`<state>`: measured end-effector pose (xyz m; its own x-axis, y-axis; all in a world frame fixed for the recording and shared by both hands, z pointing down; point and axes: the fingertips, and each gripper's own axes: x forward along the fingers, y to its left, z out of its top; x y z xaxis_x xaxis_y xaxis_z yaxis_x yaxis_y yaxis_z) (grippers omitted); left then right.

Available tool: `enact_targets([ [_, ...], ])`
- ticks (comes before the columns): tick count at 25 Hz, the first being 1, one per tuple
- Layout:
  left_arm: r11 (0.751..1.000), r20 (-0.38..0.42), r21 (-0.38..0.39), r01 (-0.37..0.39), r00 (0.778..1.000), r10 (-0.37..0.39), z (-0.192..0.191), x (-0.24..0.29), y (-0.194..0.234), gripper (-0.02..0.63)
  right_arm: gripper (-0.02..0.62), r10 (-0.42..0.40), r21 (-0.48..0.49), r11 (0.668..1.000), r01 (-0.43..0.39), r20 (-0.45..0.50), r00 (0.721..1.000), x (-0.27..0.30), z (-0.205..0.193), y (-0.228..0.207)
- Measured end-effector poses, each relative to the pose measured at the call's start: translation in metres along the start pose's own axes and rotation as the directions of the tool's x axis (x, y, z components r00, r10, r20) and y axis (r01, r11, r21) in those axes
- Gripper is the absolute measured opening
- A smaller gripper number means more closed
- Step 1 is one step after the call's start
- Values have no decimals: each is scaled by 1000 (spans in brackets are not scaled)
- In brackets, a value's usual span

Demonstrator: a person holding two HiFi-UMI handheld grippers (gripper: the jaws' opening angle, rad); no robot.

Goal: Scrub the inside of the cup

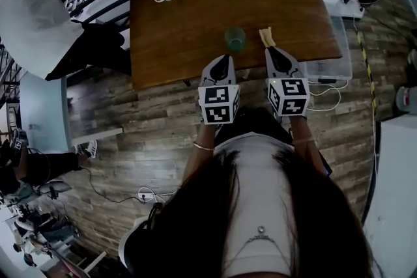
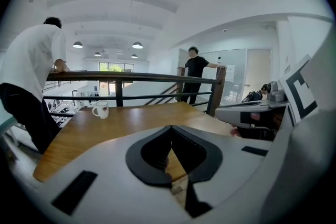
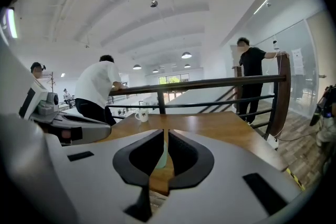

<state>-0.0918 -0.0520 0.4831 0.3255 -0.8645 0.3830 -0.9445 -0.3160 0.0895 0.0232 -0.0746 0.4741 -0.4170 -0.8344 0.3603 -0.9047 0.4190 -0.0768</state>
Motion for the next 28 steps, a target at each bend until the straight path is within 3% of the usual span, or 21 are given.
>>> enact_targets([
  [9, 1000, -15, -22, 6, 1000, -7, -10, 17, -7, 9, 38, 48, -19, 999, -49, -47, 998, 13, -7, -6],
  [15, 999, -38, -30, -31, 999, 30, -20, 33, 2, 11, 44, 65, -27, 997, -68, -85, 994, 33, -13, -15],
  [19, 998, -83, -35, -48, 996, 45, -35, 45, 6, 15, 128, 92, -1, 996, -93, -149, 985, 46, -28, -22],
  [28, 997, -179, -60, -55, 983, 44, -65, 72, 9, 112, 176, 128, -6, 991, -133, -237, 963, 75, -47, -32],
])
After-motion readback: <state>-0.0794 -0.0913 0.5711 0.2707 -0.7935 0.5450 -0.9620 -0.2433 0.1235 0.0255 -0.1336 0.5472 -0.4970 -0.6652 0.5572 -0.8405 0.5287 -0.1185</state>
